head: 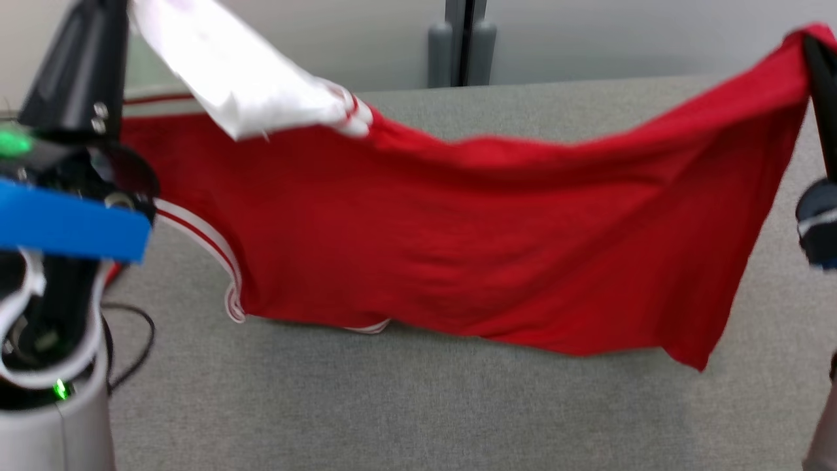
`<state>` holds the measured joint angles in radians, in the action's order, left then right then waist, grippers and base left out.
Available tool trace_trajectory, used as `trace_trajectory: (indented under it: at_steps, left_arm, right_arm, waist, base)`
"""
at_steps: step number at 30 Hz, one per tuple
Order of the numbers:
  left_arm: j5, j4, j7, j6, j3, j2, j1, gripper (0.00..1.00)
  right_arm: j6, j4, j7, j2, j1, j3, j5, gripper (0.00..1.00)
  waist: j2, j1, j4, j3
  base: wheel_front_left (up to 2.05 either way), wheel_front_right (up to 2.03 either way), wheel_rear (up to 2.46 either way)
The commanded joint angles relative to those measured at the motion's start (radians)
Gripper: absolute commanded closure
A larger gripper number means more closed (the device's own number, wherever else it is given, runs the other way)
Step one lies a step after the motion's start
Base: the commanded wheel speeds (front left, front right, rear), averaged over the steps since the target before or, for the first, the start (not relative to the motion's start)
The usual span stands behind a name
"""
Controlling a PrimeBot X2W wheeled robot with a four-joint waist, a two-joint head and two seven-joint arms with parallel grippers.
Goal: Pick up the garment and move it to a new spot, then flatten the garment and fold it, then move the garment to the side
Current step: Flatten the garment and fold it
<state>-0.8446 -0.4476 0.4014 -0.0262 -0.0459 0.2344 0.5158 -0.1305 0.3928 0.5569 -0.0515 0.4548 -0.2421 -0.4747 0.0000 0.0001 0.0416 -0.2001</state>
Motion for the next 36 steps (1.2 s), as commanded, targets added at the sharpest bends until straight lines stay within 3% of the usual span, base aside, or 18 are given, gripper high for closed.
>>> trace_trajectory:
  at_steps: [1,5,9,15,22,29,36]
  left_arm:
    - [-0.004,0.027,0.01,-0.003,0.007,0.009,0.043,1.0]
    - [0.066,0.167,0.012,0.016,0.009,0.074,0.21,1.0]
    - [0.135,0.334,-0.036,0.046,-0.008,0.098,0.404,1.0]
    - [0.281,0.531,-0.189,0.099,-0.053,0.139,0.688,1.0]
    - [0.361,0.687,-0.381,0.131,-0.1,0.135,0.852,1.0]
    - [0.305,0.774,-0.484,0.153,-0.193,0.111,0.617,1.0]
    - [0.203,0.782,-0.523,0.151,-0.234,0.055,0.215,1.0]
  right_arm:
    - [0.0,-0.03,0.01,0.001,0.048,-0.002,-0.012,1.0]
    - [0.0,-0.198,0.021,0.001,0.244,0.001,-0.012,1.0]
    - [0.0,-0.379,-0.033,-0.001,0.457,0.002,0.007,1.0]
    - [0.0,-0.596,-0.2,-0.003,0.715,0.011,0.048,1.0]
    - [0.0,-0.751,-0.422,-0.036,0.817,0.082,0.095,1.0]
    - [0.0,-0.937,-0.53,-0.115,0.635,0.213,0.104,1.0]
    - [0.0,-1.098,-0.594,-0.153,0.46,0.281,0.029,1.0]
  waist:
    - [0.0,-0.0001,0.01,-0.07]
    - [0.0,-0.0001,0.024,-0.172]
    - [0.0,-0.0001,0.04,-0.256]
    - [0.0,-0.0001,0.058,-0.309]
    - [0.0,-0.0001,0.056,-0.303]
    - [0.0,-0.0001,0.016,-0.279]
    - [0.0,-0.0001,-0.025,-0.205]
  base:
    - [0.0,0.0,0.0]
    - [0.0,0.0,0.0]
    - [0.0,0.0,0.0]
    - [0.0,0.0,0.0]
    - [0.0,0.0,0.0]
    - [0.0,0.0,0.0]
    - [0.0,0.0,0.0]
